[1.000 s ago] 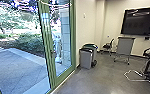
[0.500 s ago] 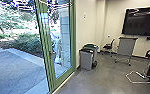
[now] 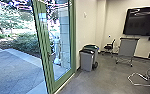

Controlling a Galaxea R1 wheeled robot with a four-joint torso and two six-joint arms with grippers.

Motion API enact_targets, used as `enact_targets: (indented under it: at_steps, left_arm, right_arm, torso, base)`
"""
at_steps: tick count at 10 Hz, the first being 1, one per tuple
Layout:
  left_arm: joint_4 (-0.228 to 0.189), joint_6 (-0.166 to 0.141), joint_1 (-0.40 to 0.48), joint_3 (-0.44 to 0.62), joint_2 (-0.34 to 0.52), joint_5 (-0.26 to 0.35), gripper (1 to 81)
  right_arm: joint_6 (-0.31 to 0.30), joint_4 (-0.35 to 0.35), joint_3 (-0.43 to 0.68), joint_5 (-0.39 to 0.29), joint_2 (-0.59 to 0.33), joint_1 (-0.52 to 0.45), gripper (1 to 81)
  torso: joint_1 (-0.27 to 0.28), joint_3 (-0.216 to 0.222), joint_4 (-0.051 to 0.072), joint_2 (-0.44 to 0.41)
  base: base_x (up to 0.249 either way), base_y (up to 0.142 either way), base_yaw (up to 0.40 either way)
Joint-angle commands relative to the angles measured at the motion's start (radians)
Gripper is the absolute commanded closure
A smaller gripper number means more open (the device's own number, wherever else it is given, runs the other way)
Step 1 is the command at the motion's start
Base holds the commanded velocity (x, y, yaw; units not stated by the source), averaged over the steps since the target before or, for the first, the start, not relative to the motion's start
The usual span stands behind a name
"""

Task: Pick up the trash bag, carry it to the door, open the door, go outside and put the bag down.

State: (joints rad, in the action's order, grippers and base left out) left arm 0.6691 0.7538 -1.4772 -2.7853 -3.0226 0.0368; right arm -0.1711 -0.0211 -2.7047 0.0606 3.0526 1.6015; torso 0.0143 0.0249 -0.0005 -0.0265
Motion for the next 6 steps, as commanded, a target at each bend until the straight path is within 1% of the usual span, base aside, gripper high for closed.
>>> enact_targets:
  at_steps: [1, 6]
  left_arm:
    - [-0.008, -0.001, 0.062, -0.003, 0.003, 0.068, 81.1]
    - [-0.008, -0.001, 0.061, -0.003, 0.004, 0.068, 81.1]
  right_arm:
    - [0.01, 0.015, 0.005, -0.05, 0.008, -0.039, 1.0]
    - [0.01, 0.021, 0.005, -0.05, 0.013, -0.042, 1.0]
  torso:
    - [0.0, 0.0, 0.0, 0.0]
    - [0.0, 0.0, 0.0, 0.0]
  base:
    - [0.17, 0.0, 0.0]
    - [0.17, 0.0, 0.0]
